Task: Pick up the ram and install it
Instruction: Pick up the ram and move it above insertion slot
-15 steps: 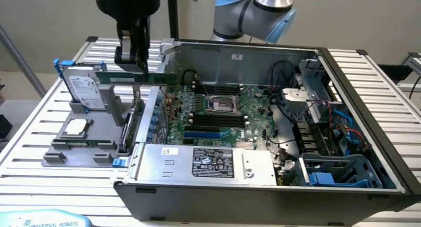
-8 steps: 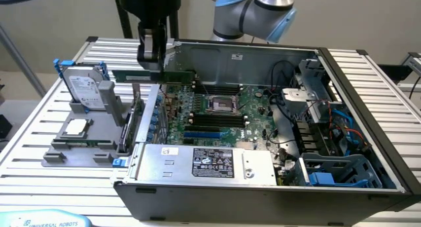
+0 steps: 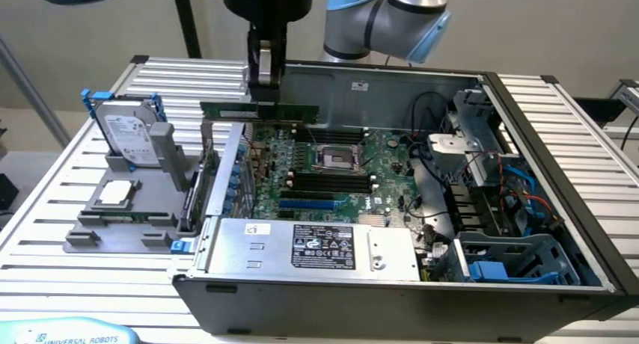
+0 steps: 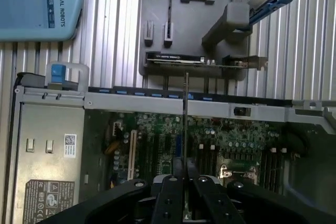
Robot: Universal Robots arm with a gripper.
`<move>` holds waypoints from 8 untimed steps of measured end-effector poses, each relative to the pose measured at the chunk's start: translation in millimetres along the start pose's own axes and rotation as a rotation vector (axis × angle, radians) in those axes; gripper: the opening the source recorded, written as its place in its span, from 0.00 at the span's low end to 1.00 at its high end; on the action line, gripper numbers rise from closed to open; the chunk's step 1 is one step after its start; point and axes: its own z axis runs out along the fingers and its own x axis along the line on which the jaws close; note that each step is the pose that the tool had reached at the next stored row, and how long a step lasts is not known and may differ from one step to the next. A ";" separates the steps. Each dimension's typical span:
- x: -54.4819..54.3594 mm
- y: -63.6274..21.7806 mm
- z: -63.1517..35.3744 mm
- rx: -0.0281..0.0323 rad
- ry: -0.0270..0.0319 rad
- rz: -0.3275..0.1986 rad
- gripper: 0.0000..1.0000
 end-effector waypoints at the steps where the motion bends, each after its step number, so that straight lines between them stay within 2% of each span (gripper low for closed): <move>1: -1.2 -4.0 -0.1 -0.0003 0.0000 0.000 0.13; 8: -11.3 -31.3 1.1 -0.0025 -0.0002 0.000 0.13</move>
